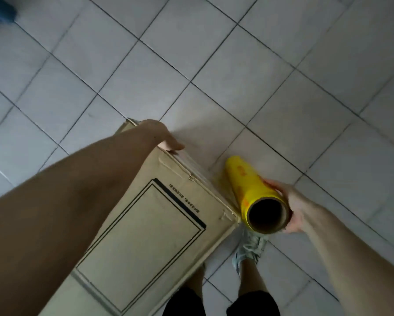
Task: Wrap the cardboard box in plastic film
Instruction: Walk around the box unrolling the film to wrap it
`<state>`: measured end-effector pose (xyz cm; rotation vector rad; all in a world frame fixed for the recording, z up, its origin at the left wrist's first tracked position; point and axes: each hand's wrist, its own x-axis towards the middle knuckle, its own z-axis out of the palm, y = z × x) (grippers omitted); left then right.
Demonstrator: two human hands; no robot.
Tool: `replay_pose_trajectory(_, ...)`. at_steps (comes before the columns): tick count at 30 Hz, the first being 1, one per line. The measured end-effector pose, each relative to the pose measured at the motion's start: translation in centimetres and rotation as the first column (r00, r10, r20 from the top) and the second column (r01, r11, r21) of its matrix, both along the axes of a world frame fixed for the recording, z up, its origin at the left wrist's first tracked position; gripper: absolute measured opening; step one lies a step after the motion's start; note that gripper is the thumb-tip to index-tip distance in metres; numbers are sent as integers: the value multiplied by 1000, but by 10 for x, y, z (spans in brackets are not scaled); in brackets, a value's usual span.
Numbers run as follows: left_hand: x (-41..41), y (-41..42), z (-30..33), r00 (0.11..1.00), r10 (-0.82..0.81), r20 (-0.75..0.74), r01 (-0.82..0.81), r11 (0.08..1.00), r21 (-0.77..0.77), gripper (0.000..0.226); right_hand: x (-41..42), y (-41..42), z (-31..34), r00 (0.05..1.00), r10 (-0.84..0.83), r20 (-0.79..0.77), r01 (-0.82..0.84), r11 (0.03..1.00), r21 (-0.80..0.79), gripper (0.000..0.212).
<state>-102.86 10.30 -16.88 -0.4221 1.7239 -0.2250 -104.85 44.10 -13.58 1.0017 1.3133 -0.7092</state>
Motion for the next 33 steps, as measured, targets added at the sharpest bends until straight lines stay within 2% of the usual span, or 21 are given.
replay_pose_trajectory(3, -3, 3, 5, 999, -28, 29, 28, 1000, -12, 102, 29, 28, -4, 964, -256, 72, 253, 966, 51, 66)
replay_pose_trajectory(5, -4, 8, 9, 997, -79, 14, 79, 997, -23, 100, 37, 32, -5, 956, -287, 68, 283, 957, 58, 55)
replay_pose_trajectory(6, -3, 13, 8, 994, -110, -5, 110, 994, -6, 100, 35, 32, -4, 970, -241, 38, 239, 970, 53, 48)
replay_pose_trajectory(7, -2, 19, 4, 992, -123, -22, 124, 992, 37, 102, 30, 30, -4, 992, -125, -15, 126, 990, 68, 40)
replay_pose_trajectory(9, 0, 45, -5, 994, -106, -20, 108, 971, 214, 107, 18, 19, 2, 969, 202, -139, -189, 977, 101, 27)
replay_pose_trajectory(11, 4, 77, -20, 998, -61, 3, 56, 937, 345, 127, 6, 0, 2, 844, 474, -252, -457, 880, 127, 41)
replay_pose_trajectory(12, 7, 93, -27, 999, -53, 9, 46, 936, 350, 141, 2, -13, 3, 751, 590, -295, -581, 803, 128, 50)
replay_pose_trajectory(14, 14, 122, -29, 999, -34, 18, 26, 940, 339, 150, -2, -29, -1, 672, 676, -302, -676, 727, 120, 67)
replay_pose_trajectory(15, 20, 132, -27, 999, -38, 30, 24, 928, 371, 143, -1, -32, -2, 657, 696, -290, -699, 706, 113, 73)
replay_pose_trajectory(16, 26, 139, -26, 998, -42, 35, 24, 910, 414, 134, 4, -30, -2, 650, 710, -272, -716, 692, 95, 74)
replay_pose_trajectory(18, 34, 140, -22, 999, -39, 15, 27, 889, 457, 120, 14, -20, -1, 708, 660, -251, -665, 743, 77, 78)
replay_pose_trajectory(19, 37, 140, -18, 999, -44, -19, 48, 891, 451, 112, 24, -12, 4, 796, 563, -224, -567, 822, 53, 78)
replay_pose_trajectory(21, 39, 142, -9, 993, -60, -106, 100, 897, 430, 93, 53, 10, 7, 960, 213, -182, -218, 976, -4, 72)
replay_pose_trajectory(23, 41, 144, -1, 975, -82, -205, 165, 890, 426, 82, 87, 28, 8, 984, -148, -98, 145, 989, -37, 67)
replay_pose_trajectory(25, 45, 147, 6, 938, -105, -331, 242, 880, 408, 79, 122, 41, 6, 895, -446, -10, 445, 893, -62, 64)
replay_pose_trajectory(28, 49, 148, 7, 880, -148, -451, 327, 878, 350, 80, 175, 54, -9, 606, -785, 129, 794, 608, -30, 68)
replay_pose_trajectory(31, 51, 150, 8, 837, -189, -514, 378, 878, 294, 83, 225, 44, -17, 337, -899, 279, 936, 353, 7, 65)
replay_pose_trajectory(33, 53, 151, 8, 819, -229, -527, 404, 882, 244, 81, 242, 28, -16, 250, -911, 329, 965, 261, -10, 62)
